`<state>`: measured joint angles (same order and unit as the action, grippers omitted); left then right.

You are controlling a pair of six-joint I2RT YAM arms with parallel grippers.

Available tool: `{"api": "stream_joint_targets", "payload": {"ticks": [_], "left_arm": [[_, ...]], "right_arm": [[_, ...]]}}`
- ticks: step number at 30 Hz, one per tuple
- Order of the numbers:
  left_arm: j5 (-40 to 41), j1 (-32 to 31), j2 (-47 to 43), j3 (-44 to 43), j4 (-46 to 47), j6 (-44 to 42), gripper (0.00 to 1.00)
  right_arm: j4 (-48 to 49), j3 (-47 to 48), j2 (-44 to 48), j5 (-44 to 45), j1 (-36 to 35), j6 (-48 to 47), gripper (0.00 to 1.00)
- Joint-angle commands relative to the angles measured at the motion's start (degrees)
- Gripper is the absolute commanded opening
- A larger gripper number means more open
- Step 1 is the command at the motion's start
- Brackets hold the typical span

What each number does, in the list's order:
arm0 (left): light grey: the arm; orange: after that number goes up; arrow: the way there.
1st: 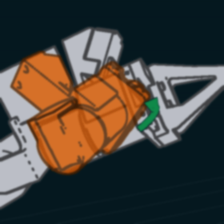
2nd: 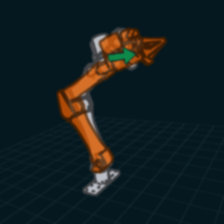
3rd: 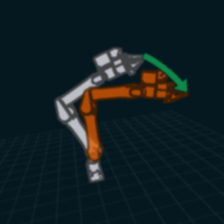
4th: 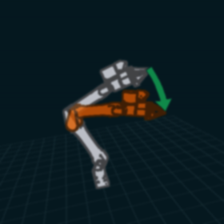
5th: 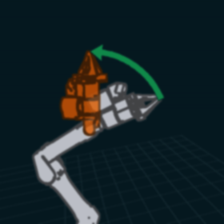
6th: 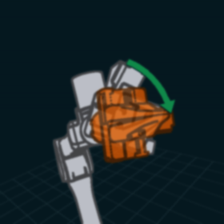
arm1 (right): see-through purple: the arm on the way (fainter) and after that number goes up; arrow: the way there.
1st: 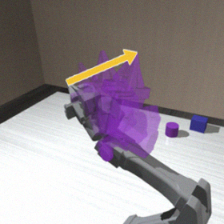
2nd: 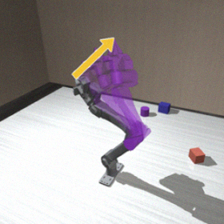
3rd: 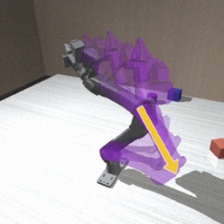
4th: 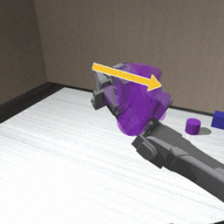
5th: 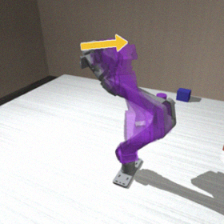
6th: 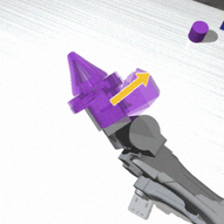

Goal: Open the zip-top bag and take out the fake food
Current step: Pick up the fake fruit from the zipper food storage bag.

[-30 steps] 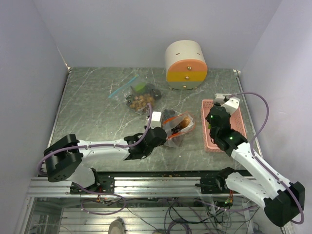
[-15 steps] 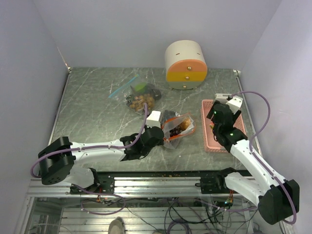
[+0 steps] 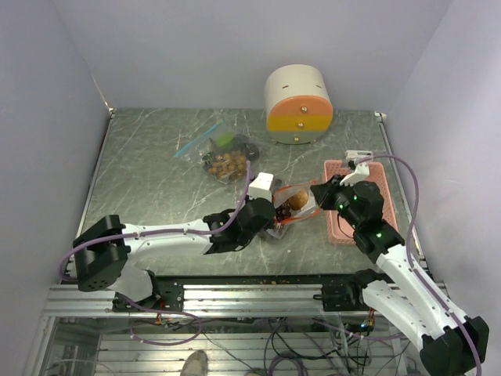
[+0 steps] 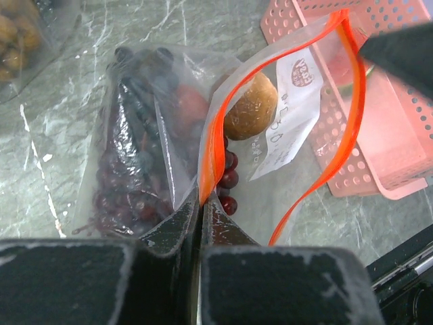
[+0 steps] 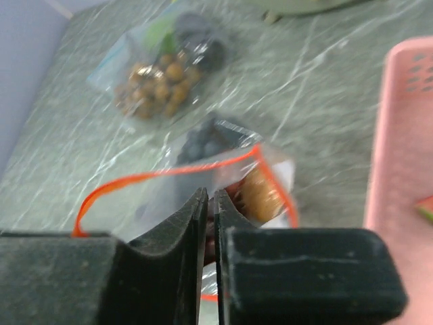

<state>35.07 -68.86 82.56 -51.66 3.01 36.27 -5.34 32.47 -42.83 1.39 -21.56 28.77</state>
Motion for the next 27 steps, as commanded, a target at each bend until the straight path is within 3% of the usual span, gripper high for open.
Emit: {"api": "stream_joint_targets", "payload": {"ticks": [1,8,13,21,27], "left_arm": [[-0.1,-0.3,2.3,-4.4,0.3,-2.2,0.1],[-2.5,-1.0,5.0,-7.4,2.7,-2.9,0.12],[-3.0,-1.6,5.6,-7.1,3.7,-3.0,0.16],[-3.4,-2.6,4.7,-5.5,4.5,-3.1,0.27],[-3.7,-2.6,5.0,-4.9,5.3,-3.5,0.32]], "right_arm": [[5.9,-4.5,1.9,-11.8,-1.2,3.6,0.05],[15.7,-10.0,-8.6,-17.8,-1.2,4.9,0.07],[21.8,-10.6,-16.7,-19.6,-1.5,4.9,0.23],[24.6,-9.7,-25.4,-15.2,-5.9,3.5,0.6],[26.4,-7.6,-35.0,-11.1,-10.0,2.6,0.62]]}}
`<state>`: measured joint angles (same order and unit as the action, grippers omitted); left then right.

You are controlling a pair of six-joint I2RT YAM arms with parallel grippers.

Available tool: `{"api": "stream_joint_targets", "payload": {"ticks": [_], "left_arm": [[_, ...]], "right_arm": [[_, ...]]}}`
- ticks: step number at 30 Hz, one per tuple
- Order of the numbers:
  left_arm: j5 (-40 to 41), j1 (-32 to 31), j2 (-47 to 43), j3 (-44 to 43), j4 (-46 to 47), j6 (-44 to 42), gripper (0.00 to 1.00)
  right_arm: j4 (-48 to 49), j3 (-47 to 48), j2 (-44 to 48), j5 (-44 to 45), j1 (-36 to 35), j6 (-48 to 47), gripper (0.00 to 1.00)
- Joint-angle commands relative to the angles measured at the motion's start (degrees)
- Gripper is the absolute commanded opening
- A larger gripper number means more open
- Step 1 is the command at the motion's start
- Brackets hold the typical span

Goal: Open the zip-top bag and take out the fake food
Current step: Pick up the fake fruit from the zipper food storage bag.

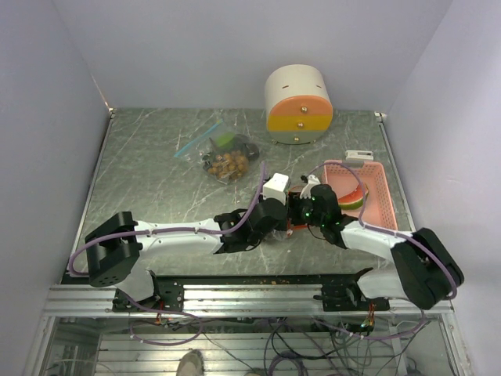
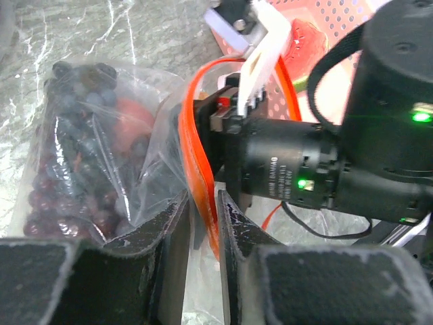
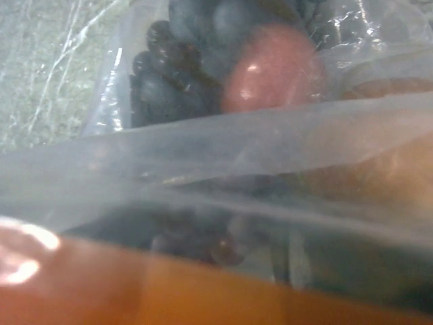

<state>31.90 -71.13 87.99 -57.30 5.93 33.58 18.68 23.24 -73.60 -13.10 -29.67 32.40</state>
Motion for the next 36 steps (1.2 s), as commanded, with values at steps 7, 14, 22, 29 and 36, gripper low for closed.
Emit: {"api": "stream_joint_targets", "payload": {"ticks": [7,14,22,29,36], "left_arm": [[2.5,-0.3,-0.6,2.9,0.7,0.8,0.33],[5.8,-0.2,-0.8,4.1,-1.4,2.6,0.33],[5.9,0.7,0.7,3.1,-2.2,3.2,0.32],[4.4,1.9,2.6,2.7,-2.4,3.9,0.32],[3.5,2.1,4.4,2.8,-1.6,4.4,0.32]], "right_arm": [[2.2,1.1,-3.2,5.8,-2.7,0.1,0.27],[-4.8,2.1,5.5,8.7,-2.6,-0.9,0.0],[-13.1,4.7,15.6,10.4,-2.7,-1.9,0.0],[-19.6,7.6,22.8,11.8,-2.6,-2.5,0.0],[-22.8,10.4,27.4,12.7,-2.6,-2.2,0.0]]}}
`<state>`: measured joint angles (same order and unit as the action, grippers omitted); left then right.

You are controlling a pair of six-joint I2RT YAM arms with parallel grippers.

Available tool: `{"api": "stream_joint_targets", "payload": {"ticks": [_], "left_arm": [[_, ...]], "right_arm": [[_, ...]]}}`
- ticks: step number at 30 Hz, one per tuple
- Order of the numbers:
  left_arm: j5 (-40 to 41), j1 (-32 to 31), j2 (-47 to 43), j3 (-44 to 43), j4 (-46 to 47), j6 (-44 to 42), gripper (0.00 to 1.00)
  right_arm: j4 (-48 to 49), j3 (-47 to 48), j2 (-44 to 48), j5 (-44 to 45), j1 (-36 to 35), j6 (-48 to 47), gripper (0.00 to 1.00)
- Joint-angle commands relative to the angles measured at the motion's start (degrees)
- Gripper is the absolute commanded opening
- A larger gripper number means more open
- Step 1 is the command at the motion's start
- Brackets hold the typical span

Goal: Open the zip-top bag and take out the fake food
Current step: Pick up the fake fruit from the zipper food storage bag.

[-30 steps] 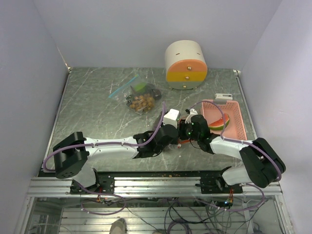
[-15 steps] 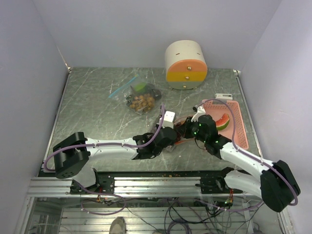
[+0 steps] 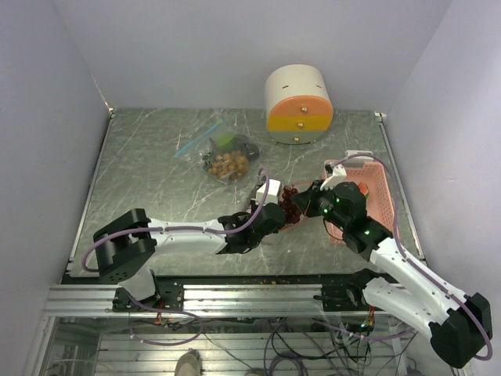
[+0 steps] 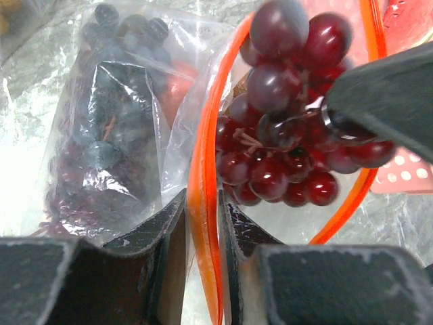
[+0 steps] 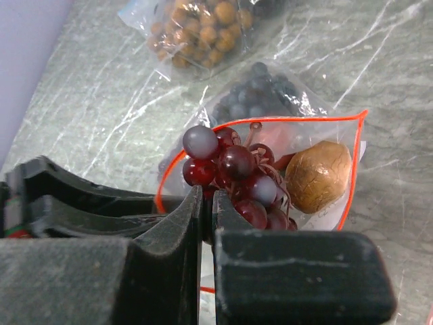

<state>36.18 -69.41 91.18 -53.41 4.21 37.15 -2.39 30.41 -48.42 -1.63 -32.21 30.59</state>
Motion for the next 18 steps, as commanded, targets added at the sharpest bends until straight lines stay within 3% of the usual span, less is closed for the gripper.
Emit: {"api": "stream_joint_targets", "payload": {"ticks": [1,6,18], "left_arm": [[-0.8,0.4,1.4,-1.1,0.1,0.8,0.32],[-1.1,0.7,2.0,-1.2,0.0,0.7,0.32],[-2.2,1.7,2.6,1.6,1.5,1.9,0.32]], "right_arm": [[-2.0,3.5,3.0,1.5,0.0,-0.4,0.0],[-4.7,6.3,5.0,5.9,0.0,-1.9,0.0],[-18.0,25.1,0.5,19.0,1.9,-10.5,0.0]]}}
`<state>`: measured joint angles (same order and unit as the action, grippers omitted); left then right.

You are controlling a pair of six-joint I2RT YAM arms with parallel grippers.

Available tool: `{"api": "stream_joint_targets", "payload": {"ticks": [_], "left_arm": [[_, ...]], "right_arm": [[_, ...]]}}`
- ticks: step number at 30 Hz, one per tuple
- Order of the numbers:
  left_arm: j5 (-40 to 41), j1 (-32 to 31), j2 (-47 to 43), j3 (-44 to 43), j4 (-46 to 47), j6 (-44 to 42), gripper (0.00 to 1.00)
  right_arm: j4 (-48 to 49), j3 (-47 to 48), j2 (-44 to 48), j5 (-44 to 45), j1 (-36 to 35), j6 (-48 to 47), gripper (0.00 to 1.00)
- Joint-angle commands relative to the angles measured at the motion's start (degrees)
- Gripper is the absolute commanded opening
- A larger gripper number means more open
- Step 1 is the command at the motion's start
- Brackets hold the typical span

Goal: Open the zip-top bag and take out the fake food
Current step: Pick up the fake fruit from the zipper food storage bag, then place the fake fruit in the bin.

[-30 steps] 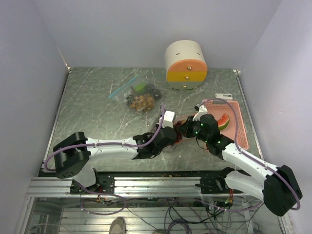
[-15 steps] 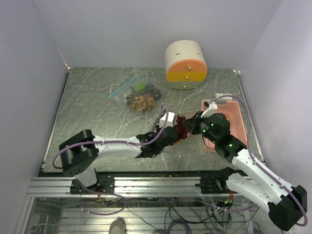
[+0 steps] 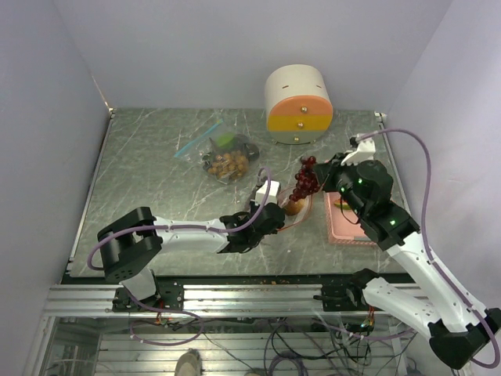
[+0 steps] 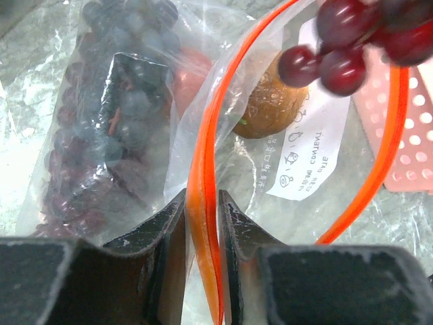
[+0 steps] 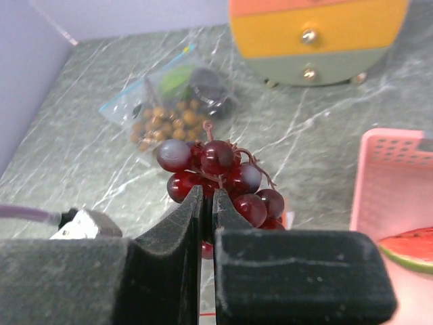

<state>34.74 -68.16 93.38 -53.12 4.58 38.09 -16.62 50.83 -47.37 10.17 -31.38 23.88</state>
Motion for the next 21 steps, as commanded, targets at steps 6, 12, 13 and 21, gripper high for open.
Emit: {"api": "stream_joint_targets", "payload": {"ticks": [6,12,13,21], "left_arm": [[-1.5,0.8,-0.3,3.3,2.2,1.7,0.32],[-1.6,0.8,-1.3,4.6,2.6,1.9,0.32],[-1.6,0.8,-1.5,4.9,2.6,2.0,0.32],[-1.8,0.9,-3.7,6.3,3.0,1.9,0.32]], "right_arm": [[-7.9,10.0,-3.3,22.5,2.8,-7.9,0.0],[-8.6,10.5,-6.1,33.4,5.4,-10.3,0.0],[-8.8,10.3,-6.7,34.4,5.8,-10.2,0.0],[-12.6,8.6,-12.7,37.1,10.4,-6.4,0.01]]}}
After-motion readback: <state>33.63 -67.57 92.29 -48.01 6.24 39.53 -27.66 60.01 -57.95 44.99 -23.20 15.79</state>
